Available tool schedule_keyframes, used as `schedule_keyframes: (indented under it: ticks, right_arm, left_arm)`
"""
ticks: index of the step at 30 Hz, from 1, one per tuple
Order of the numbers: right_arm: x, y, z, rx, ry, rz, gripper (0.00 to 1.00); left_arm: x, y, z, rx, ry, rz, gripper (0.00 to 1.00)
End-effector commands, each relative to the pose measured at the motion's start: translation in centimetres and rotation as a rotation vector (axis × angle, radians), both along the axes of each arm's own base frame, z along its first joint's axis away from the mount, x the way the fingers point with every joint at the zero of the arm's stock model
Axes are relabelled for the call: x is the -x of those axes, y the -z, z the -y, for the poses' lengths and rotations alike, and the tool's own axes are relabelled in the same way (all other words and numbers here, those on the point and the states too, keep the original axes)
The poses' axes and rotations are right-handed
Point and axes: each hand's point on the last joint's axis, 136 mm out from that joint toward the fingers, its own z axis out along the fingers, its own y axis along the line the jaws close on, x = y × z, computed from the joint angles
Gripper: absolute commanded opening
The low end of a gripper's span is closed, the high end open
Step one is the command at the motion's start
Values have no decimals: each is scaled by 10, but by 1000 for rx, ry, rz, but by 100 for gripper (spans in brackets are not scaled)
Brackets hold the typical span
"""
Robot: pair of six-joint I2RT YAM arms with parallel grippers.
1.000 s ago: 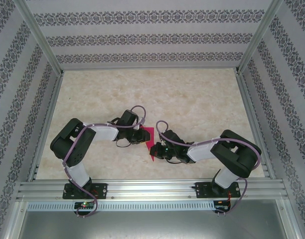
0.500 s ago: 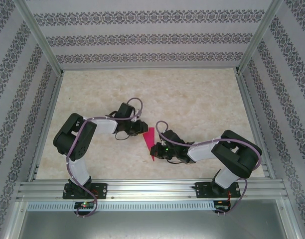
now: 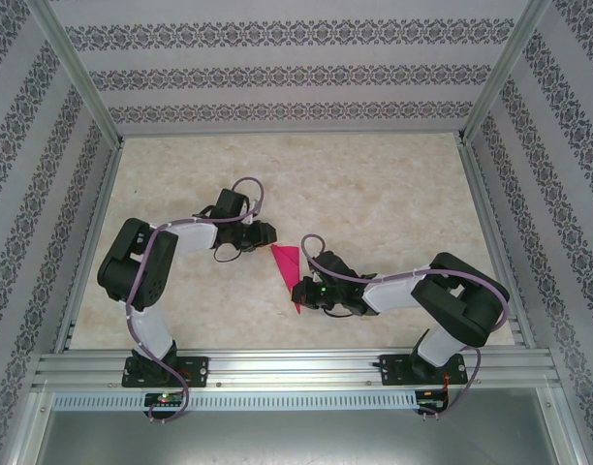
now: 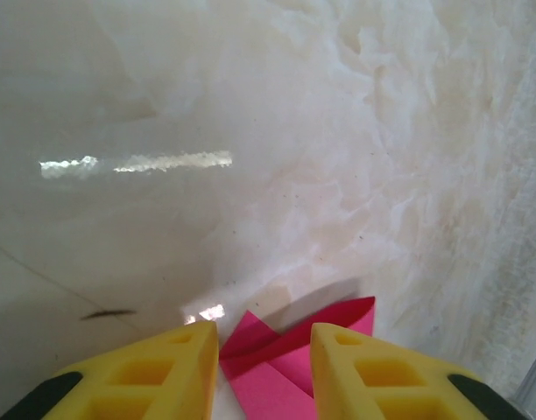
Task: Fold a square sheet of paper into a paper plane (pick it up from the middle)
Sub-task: Fold the wing for the fifth time at the center of the table, then move a paper plane to the center of the table.
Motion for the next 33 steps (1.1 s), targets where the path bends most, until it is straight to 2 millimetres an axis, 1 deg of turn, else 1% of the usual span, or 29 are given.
schedule_keyframes:
  ticks: [1, 4, 7, 9, 12, 14, 16, 17, 21, 23, 24, 27, 28, 31, 33]
  right_arm:
    - [5, 10, 7, 72, -15, -31, 4]
    - [-5, -8, -3, 40, -18, 7, 7]
    - [-14, -29, -11, 7, -22, 57, 9]
    - [-19, -41, -10, 1, -14, 89, 12]
    - [-24, -56, -3, 6, 2, 136, 22]
    - [-26, -64, 8, 26, 26, 171, 26]
    - [-28, -69, 25, 54, 71, 201, 31]
    - [-30, -73, 36, 71, 105, 222, 34]
    - [-36, -78, 84, 131, 258, 278, 43]
    - [-38, -80, 107, 143, 345, 301, 48]
    - [-39, -83, 114, 130, 376, 313, 50]
    - [-40, -83, 132, 100, 453, 323, 57]
    - [-37, -77, 138, 99, 470, 313, 58]
    - [-33, -72, 146, 86, 484, 302, 60]
    - [-30, -69, 147, 81, 483, 294, 60]
  left_arm:
    - [6, -31, -4, 11, 14, 49, 37]
    - [19, -40, -10, 6, 4, 60, 40]
    - [32, -44, -19, -22, -14, 60, 42]
    - [40, -44, -24, -47, -24, 52, 44]
    - [51, -41, -35, -125, -60, 29, 49]
    - [57, -41, -40, -175, -76, 30, 50]
    - [59, -42, -41, -207, -94, 37, 55]
    - [60, -42, -39, -215, -96, 41, 57]
    - [63, -44, -27, -287, -67, 47, 57]
    - [64, -44, -22, -353, -53, 48, 57]
    - [65, -43, -19, -379, -41, 50, 57]
    - [69, -39, -10, -433, -21, 45, 58]
    - [71, -38, -7, -435, -17, 41, 59]
    - [73, -35, 4, -434, -2, 35, 61]
    - [74, -33, 10, -435, 12, 33, 62]
